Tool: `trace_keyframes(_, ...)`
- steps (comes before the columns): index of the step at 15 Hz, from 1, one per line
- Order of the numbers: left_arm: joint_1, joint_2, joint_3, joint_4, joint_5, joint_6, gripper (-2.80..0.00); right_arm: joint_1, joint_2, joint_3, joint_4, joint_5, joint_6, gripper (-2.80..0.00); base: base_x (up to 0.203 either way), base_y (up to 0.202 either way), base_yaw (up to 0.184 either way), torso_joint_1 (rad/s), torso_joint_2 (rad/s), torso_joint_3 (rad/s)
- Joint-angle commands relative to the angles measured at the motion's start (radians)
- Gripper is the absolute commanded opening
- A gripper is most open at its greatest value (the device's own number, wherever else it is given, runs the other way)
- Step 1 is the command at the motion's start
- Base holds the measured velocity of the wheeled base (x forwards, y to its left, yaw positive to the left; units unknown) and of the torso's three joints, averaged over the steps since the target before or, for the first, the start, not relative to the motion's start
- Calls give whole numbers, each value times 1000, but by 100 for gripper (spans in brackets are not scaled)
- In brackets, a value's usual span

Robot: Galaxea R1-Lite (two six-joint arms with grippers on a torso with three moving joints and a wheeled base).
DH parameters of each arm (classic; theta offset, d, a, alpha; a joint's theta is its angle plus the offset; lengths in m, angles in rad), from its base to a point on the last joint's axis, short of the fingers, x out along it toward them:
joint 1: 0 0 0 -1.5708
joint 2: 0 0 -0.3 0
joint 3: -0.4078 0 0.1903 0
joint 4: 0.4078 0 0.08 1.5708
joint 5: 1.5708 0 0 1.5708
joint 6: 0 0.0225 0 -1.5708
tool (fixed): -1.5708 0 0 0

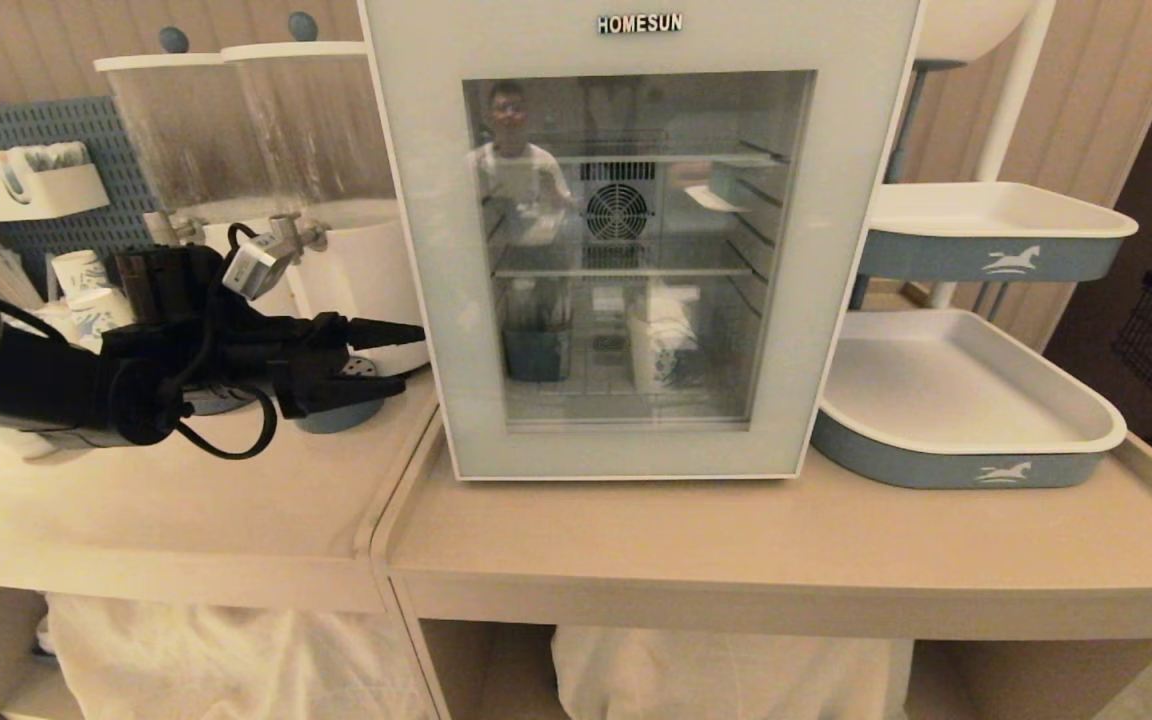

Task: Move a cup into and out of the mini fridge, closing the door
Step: Open the freezer door

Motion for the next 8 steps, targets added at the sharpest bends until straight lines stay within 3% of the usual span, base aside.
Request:
trace_keyframes(1, 2, -18, 17, -5, -12, 1, 0, 0, 0, 0, 1, 0, -1, -280, 0, 0, 0, 0, 0, 0)
trace_keyframes(8, 33, -89, 132, -108, -12, -70, 0, 0, 3, 0, 2, 1, -2, -280, 0, 0, 0, 0, 0, 0)
